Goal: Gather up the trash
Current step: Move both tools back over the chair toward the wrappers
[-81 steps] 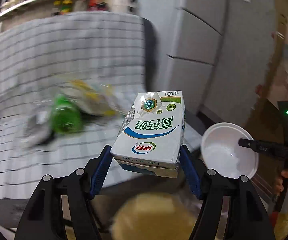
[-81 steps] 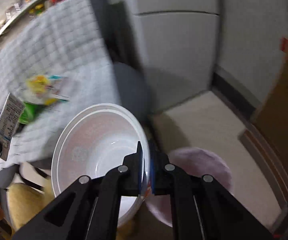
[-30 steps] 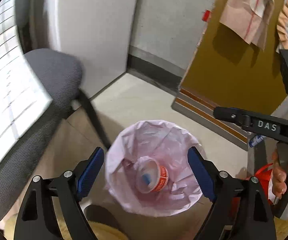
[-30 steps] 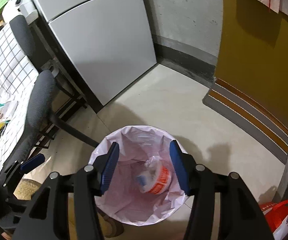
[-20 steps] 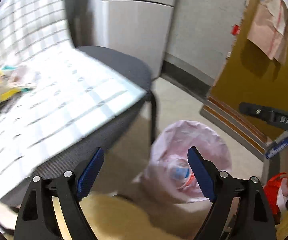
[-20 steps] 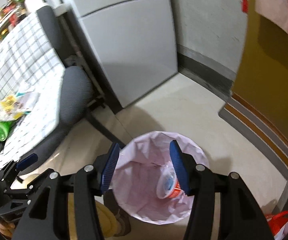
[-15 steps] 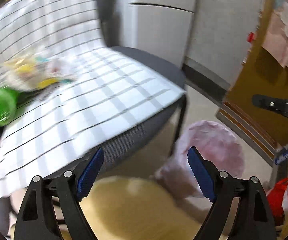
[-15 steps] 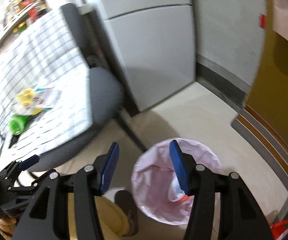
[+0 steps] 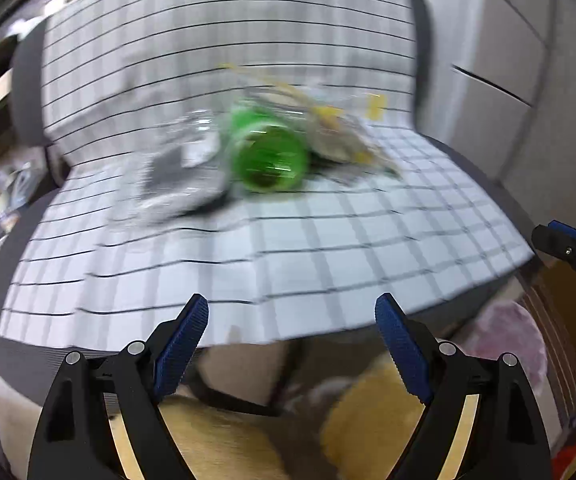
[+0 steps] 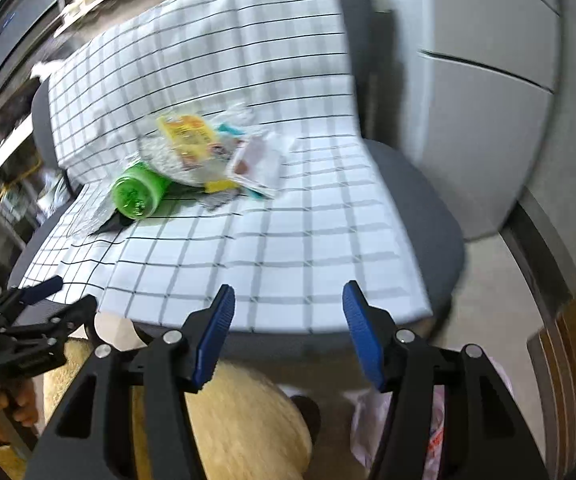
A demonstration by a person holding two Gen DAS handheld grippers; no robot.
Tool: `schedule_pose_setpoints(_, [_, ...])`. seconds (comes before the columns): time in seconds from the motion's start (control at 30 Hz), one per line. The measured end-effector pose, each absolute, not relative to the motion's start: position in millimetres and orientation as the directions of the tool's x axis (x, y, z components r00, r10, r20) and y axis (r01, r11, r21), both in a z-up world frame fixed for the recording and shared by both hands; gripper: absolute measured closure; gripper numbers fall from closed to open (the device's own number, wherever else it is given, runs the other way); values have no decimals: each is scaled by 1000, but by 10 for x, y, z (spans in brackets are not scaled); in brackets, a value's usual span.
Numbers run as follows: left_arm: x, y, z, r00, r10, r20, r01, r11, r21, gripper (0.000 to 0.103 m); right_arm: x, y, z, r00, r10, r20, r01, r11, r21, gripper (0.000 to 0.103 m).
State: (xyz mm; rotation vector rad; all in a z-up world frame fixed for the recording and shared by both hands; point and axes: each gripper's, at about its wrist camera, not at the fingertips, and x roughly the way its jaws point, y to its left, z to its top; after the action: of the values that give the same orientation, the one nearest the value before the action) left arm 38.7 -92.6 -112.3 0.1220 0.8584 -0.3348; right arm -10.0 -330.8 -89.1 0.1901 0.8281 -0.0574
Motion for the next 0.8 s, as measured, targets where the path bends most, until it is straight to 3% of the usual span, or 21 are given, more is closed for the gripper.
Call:
schedule_pose_setpoints(0.23, [774,-652,-1103,622,-188,-760,248,968,-36,18,729,-3103,-1049,671,12,-742,40,998,52,47])
schedule_pose_setpoints(0.63, [1115,-669,-1243,600,-149,-786,209,978,-25,18,1941,-3253,-1262,662,115,-740,30,983,180,47])
schedule_pose_setpoints(0.8, [1117,-692,-1311,587,-141,-797,211,977,-18,18,2088,-3106,-1436,610,115,-784,-23,992,127,44])
